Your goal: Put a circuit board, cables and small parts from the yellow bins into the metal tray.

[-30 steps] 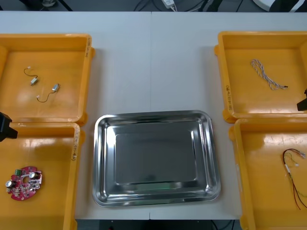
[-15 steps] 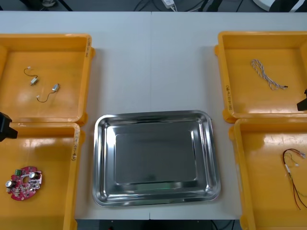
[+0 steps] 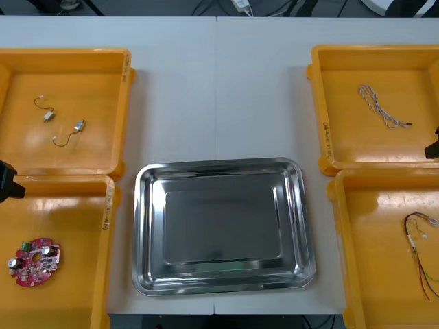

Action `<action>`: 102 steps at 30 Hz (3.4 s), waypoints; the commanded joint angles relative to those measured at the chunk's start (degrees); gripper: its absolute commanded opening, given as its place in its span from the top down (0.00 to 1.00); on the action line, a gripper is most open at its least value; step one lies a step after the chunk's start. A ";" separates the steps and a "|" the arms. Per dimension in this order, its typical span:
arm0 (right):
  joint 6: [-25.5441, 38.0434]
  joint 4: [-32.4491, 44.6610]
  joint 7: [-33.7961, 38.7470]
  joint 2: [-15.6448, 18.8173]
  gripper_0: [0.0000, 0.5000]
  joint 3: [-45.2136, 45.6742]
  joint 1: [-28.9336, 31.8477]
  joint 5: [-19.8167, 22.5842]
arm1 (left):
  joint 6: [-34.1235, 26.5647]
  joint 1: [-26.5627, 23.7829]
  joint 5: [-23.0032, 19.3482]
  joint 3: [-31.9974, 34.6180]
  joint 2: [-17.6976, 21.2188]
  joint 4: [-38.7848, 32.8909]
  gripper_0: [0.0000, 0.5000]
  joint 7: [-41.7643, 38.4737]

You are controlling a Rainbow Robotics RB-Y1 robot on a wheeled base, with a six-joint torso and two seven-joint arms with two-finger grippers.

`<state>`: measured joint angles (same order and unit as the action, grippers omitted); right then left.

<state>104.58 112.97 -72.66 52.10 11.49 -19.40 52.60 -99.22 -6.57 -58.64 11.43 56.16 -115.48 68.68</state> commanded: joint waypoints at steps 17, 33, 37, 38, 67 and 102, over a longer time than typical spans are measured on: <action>-0.08 0.41 -1.69 2.74 0.00 -0.41 -1.78 0.31 | -0.36 -1.96 -0.43 1.05 -0.52 -1.59 0.00 5.41; -0.08 0.41 -1.69 2.74 0.00 -0.41 -1.78 0.31 | -0.36 -1.96 -0.43 1.05 -0.52 -1.59 0.00 5.41; -0.08 0.41 -1.69 2.74 0.00 -0.41 -1.78 0.31 | -0.36 -1.96 -0.43 1.05 -0.52 -1.59 0.00 5.41; -0.08 0.41 -1.69 2.74 0.00 -0.41 -1.78 0.31 | -0.36 -1.96 -0.43 1.05 -0.52 -1.59 0.00 5.41; -0.08 0.41 -1.69 2.74 0.00 -0.41 -1.78 0.31 | -0.36 -1.96 -0.43 1.05 -0.52 -1.59 0.00 5.41; 0.27 0.23 -1.78 1.86 0.00 -1.12 -0.38 1.11 | -5.19 -3.81 -2.36 1.14 0.18 -0.36 0.00 4.80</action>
<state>104.67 112.82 -72.66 52.10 10.74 -19.38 52.99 -103.86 -8.93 -60.10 11.33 55.32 -115.39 68.68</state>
